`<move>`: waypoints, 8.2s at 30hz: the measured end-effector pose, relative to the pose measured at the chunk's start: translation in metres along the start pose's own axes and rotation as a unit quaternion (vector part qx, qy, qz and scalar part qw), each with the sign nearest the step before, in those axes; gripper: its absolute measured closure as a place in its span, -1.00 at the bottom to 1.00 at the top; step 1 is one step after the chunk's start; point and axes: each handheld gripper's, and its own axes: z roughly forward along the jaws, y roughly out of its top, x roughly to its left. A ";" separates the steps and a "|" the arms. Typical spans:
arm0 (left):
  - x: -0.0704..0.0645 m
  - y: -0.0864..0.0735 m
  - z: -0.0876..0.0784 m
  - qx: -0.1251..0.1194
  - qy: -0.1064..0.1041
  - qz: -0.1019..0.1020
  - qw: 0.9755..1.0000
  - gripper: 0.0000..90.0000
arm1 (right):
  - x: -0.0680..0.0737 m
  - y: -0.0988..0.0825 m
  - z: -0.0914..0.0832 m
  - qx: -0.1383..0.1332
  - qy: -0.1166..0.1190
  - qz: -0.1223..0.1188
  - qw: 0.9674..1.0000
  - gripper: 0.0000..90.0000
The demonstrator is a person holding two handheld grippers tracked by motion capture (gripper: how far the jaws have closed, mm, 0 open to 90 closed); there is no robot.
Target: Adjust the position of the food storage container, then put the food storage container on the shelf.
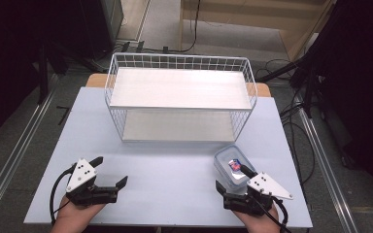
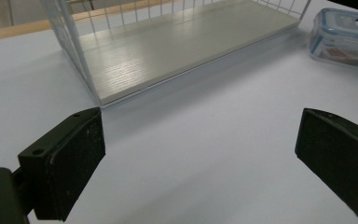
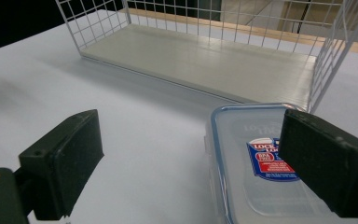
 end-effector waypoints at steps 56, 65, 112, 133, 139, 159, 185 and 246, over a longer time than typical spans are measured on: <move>-0.008 0.001 0.009 -0.003 -0.026 -0.018 0.999 -1.00 | -0.026 0.008 0.058 0.087 0.038 0.010 0.995 1.00; -0.013 0.016 0.023 -0.017 -0.049 -0.011 0.999 -1.00 | -0.025 -0.032 -0.001 0.135 -0.022 0.047 0.989 1.00; -0.032 0.015 0.060 0.013 -0.081 -0.042 0.996 -0.91 | -0.008 -0.003 0.053 0.082 0.063 0.056 0.993 -0.11; -0.038 0.019 0.108 0.054 -0.111 -0.092 0.988 -0.79 | 0.001 0.004 0.083 0.090 0.079 0.079 0.990 -0.29; -0.040 0.022 0.113 0.062 -0.112 -0.103 0.986 -0.79 | 0.001 0.002 0.090 0.096 0.091 0.096 0.987 -0.29; -0.047 0.016 0.125 0.098 -0.175 -0.156 0.967 -0.58 | 0.004 -0.011 0.103 0.140 0.159 0.176 0.961 -0.30; -0.054 0.000 0.086 0.058 -0.156 -0.117 0.979 -0.04 | 0.011 -0.019 0.083 0.121 0.161 0.149 0.968 0.19; -0.069 -0.010 0.081 0.035 -0.145 -0.046 0.988 -0.07 | 0.013 -0.021 0.074 0.122 0.163 0.096 0.974 -0.04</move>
